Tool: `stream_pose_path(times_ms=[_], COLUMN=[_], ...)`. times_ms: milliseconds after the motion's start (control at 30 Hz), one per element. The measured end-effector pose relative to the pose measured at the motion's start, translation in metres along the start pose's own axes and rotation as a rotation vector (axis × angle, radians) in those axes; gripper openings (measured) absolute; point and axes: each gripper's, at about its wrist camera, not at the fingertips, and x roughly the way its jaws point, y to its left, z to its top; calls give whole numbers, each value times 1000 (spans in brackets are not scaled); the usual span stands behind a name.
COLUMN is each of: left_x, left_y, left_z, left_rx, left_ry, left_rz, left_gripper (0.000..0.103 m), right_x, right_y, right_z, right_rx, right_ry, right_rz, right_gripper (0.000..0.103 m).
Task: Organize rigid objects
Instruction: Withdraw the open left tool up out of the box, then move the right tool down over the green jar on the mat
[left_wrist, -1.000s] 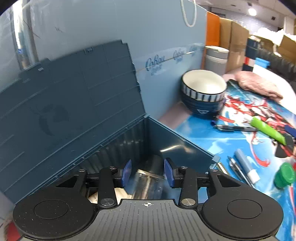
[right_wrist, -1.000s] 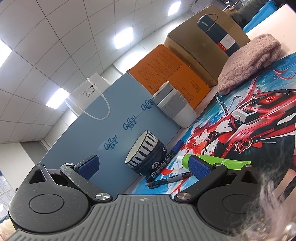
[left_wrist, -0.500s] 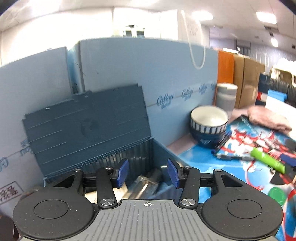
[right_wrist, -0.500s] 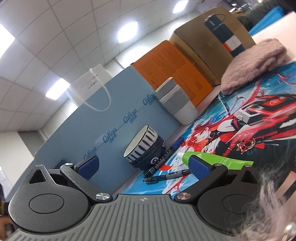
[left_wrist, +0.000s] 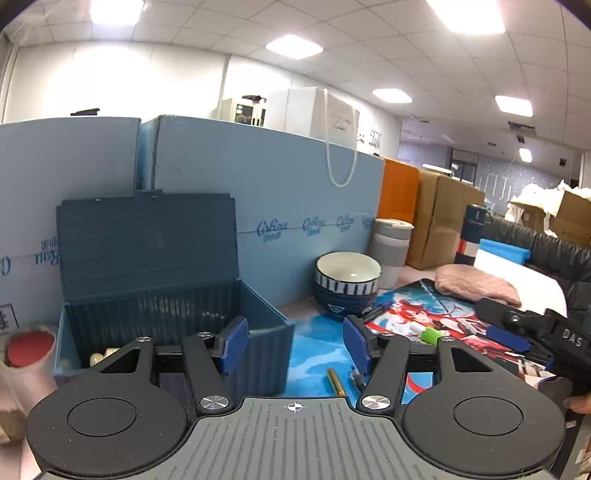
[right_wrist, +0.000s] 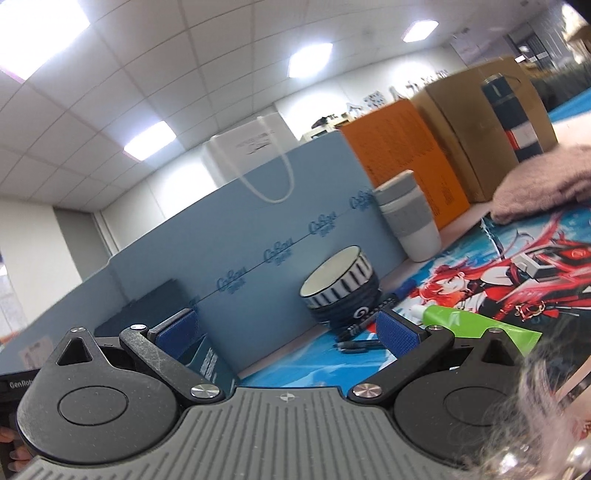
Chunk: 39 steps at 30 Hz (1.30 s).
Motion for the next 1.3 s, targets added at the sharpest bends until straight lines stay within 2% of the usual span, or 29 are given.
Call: stream_pose_path(times_ms=[167,267,333,467,600,733,933,1133,1300], left_x=[-17,-31,-38,-41,-35,-38,-41,-48,-47], left_y=[5,3,2,3,4,2,-6,-15,-18], left_z=[-19,-29,-35,-47,-56,-64,-72,-77,-79], left_rx=[-68,-84,-83,-126,-146,-138,-95,-37,-14], left_ry=[-68,-146,-183,-198,-191,-234,-296,-383,-390], left_rz=[7,52,53,27,12,44,69,58,50], left_gripper=[62,78,81,82,90,94,100,103,103], right_x=[-4,-3,-2,-3,-7,-13,-22,-20,-16], right_y=[21,30,35,44,51,53,53,44,34], right_z=[-9,-15,-19,-25,-29,-30,-36,-43,-48], right_rx=[-57,-87,-96,-123,-184,-217,-321,-398,-389], right_ry=[14,23,33,49,60,80,85,158,245], right_rz=[-9,-13,-14,-18,-21,-9,-68,-151,-183], right_gripper=[103,103,103,103,103,103,103,103,103])
